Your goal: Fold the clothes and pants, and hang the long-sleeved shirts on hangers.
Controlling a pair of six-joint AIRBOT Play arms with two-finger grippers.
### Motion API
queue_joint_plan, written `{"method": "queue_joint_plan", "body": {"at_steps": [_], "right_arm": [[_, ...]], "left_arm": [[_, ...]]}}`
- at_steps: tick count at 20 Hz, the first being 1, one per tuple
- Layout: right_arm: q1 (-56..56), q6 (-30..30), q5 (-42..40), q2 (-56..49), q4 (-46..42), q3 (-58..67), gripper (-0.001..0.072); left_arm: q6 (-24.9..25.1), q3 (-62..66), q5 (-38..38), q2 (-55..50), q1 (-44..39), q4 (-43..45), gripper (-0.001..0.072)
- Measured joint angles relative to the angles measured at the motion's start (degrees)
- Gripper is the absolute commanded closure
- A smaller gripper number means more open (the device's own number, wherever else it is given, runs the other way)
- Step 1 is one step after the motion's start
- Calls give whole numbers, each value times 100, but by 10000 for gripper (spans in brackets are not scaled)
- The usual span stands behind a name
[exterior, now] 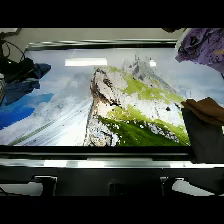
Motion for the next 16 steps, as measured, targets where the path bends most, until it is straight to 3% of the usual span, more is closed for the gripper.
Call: {"method": "queue_joint_plan", "body": {"at_steps": [7,16], "right_arm": [[0,293,-828,1231,-479,-2562,684],[0,413,-1263,1582,-1152,-3775,682]], "left_arm": [[0,0,2,0,0,0,691],[0,0,0,0,0,0,691]]}}
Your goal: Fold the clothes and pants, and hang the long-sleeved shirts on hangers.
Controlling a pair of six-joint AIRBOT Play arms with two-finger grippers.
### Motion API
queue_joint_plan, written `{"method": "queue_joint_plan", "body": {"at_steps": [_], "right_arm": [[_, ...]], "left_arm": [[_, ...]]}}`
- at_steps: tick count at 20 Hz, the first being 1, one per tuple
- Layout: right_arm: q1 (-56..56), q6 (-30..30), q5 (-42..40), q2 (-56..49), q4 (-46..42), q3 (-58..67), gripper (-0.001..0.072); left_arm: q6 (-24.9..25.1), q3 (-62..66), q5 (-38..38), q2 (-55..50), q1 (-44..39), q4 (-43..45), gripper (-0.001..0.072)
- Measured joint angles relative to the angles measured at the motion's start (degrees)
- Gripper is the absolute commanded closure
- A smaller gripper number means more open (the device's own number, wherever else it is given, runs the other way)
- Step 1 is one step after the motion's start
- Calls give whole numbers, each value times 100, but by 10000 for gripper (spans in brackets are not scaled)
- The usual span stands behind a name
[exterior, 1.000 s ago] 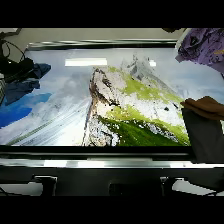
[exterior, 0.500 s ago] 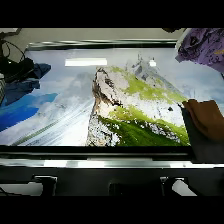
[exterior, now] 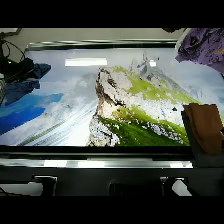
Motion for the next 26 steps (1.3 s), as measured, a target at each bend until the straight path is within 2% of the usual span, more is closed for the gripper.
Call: {"method": "queue_joint_plan", "body": {"at_steps": [14,15,17,18,22,25,26], "right_arm": [[0,-2,240,13,-647,-247,672],[0,-4,256,13,-667,-247,577],[0,-11,315,13,-728,-247,221],[0,-28,317,13,-734,-247,192],[0,-306,9,13,-531,33,197],[22,-885,-671,13,452,468,334],[98,-1165,-940,13,929,588,424]], "left_arm": [[2,0,0,0,0,2,691],[2,0,0,0,0,2,691],[2,0,0,0,0,2,691],[2,0,0,0,0,2,691],[9,0,0,0,0,2,691],[181,0,2,0,0,2,691],[262,0,0,0,0,2,691]]}}
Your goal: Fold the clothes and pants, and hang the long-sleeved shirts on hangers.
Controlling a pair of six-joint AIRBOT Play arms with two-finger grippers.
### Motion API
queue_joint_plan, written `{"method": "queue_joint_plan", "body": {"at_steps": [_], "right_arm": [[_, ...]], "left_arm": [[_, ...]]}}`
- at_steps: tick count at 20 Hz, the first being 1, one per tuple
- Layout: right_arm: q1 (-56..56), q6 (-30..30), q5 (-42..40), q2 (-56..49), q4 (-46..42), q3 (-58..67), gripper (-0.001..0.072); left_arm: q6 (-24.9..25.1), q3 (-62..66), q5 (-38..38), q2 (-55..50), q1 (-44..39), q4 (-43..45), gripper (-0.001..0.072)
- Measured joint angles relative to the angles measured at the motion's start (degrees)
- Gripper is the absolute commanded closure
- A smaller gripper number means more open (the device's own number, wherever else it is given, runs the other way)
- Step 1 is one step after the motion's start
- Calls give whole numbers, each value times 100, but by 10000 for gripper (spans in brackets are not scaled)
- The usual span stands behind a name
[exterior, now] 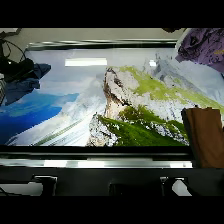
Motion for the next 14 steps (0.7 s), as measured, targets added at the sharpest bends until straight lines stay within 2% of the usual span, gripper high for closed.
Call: {"method": "queue_joint_plan", "body": {"at_steps": [4,7,9,14], "right_arm": [[1036,-1311,-686,0,1425,219,667],[2404,-2267,-887,0,1856,267,682],[3294,-2586,-946,0,1956,280,682],[5259,-2481,-1010,0,1886,289,682]], "left_arm": [[323,0,-20,74,0,0,692],[632,-107,52,302,-2,0,693],[826,-472,149,623,-2,0,693],[1051,-2874,929,2240,-2,7,692]]}}
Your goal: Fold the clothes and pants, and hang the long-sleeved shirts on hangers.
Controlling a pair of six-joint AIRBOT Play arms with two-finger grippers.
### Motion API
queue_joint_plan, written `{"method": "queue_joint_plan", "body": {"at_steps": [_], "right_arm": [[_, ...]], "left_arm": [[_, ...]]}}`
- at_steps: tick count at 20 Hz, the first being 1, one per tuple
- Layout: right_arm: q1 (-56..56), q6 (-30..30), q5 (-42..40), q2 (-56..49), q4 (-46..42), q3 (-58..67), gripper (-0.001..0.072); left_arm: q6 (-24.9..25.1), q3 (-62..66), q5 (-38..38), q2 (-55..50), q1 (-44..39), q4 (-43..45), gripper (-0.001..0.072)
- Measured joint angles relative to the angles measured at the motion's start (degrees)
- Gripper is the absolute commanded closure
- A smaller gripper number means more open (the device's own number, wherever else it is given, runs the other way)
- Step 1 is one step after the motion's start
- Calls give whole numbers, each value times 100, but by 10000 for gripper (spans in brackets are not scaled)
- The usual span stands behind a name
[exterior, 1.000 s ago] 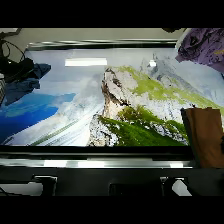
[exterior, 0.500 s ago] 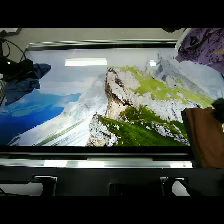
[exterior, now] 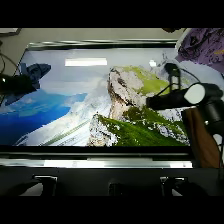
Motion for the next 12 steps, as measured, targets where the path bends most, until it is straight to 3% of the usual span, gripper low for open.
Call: {"method": "queue_joint_plan", "body": {"at_steps": [5,12], "right_arm": [[992,155,-136,0,-63,2,680],[1239,214,-138,0,-66,4,680]], "left_arm": [[107,-1893,667,1311,0,26,691],[140,-2435,861,1681,0,109,690]]}}
